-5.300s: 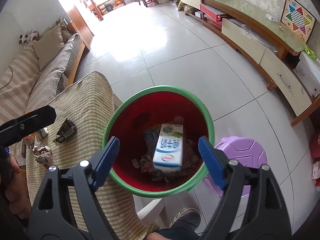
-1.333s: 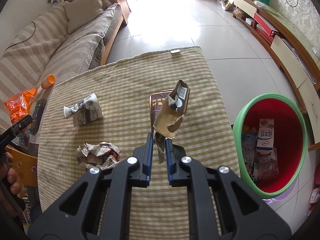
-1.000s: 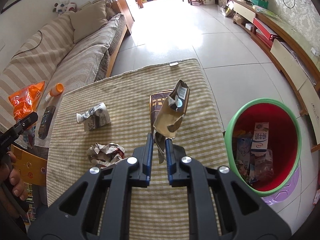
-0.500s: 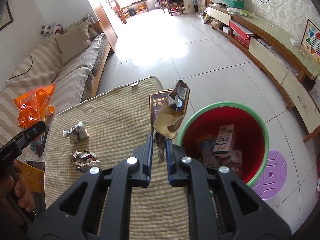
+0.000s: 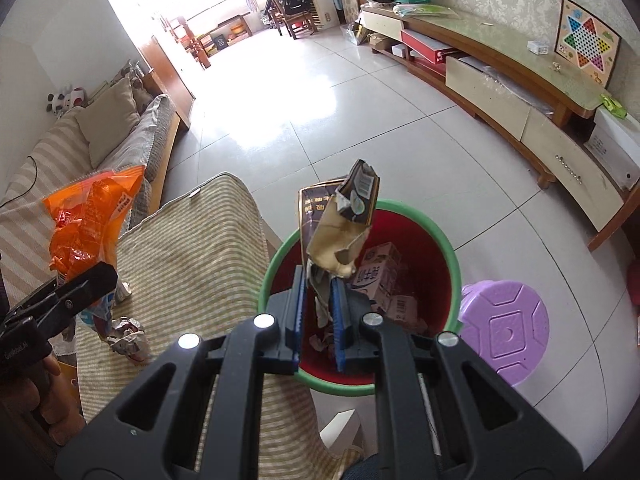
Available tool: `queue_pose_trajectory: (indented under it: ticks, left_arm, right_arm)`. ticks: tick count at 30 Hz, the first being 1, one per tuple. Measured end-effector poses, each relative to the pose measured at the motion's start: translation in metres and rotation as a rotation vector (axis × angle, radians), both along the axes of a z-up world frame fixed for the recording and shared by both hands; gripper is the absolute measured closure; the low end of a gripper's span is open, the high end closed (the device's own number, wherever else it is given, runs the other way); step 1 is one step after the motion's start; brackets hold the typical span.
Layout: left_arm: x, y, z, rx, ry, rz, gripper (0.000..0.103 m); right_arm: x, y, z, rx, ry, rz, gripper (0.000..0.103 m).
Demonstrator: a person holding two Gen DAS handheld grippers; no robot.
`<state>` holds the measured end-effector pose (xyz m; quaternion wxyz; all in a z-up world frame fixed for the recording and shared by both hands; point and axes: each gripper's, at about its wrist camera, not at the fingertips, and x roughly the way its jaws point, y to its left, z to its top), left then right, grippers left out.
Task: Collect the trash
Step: 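Carry both items over the red bin and open both tools to drop them, then move both tools back over the table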
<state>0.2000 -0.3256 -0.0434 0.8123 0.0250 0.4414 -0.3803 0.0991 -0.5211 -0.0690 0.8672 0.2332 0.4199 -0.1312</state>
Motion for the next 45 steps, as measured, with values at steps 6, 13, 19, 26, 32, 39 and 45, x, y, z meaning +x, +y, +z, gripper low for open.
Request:
queue_pose_trajectory:
  ticks: [6, 13, 19, 26, 32, 39, 45]
  left_arm:
    - [-0.012, -0.046, -0.013, 0.008, 0.031, -0.078, 0.036]
    - [-0.015, -0.078, -0.032, 0.018, 0.083, -0.12, 0.036]
    - [-0.01, -0.095, -0.038, 0.021, 0.114, -0.131, 0.035]
    - [-0.004, -0.101, -0.049, 0.032, 0.153, -0.133, 0.034]
    - [0.001, -0.102, -0.053, 0.004, 0.187, -0.135, 0.024]
    - [0.001, -0.088, -0.044, -0.046, 0.177, -0.122, 0.012]
    - [0.01, -0.06, -0.033, -0.067, 0.155, -0.05, 0.012]
  right_arm:
    - [-0.012, -0.026, -0.013, 0.018, 0.012, -0.023, 0.091]
    - [-0.015, -0.041, -0.035, 0.031, 0.046, -0.008, 0.09]
    - [-0.015, -0.046, -0.051, 0.05, 0.067, 0.01, 0.09]
    - [-0.01, -0.05, -0.058, 0.065, 0.075, 0.02, 0.09]
    - [-0.007, -0.048, -0.062, 0.068, 0.085, 0.03, 0.089]
    - [-0.004, -0.043, -0.064, 0.065, 0.097, 0.047, 0.087]
    - [-0.002, -0.03, -0.059, 0.048, 0.093, 0.059, 0.049]
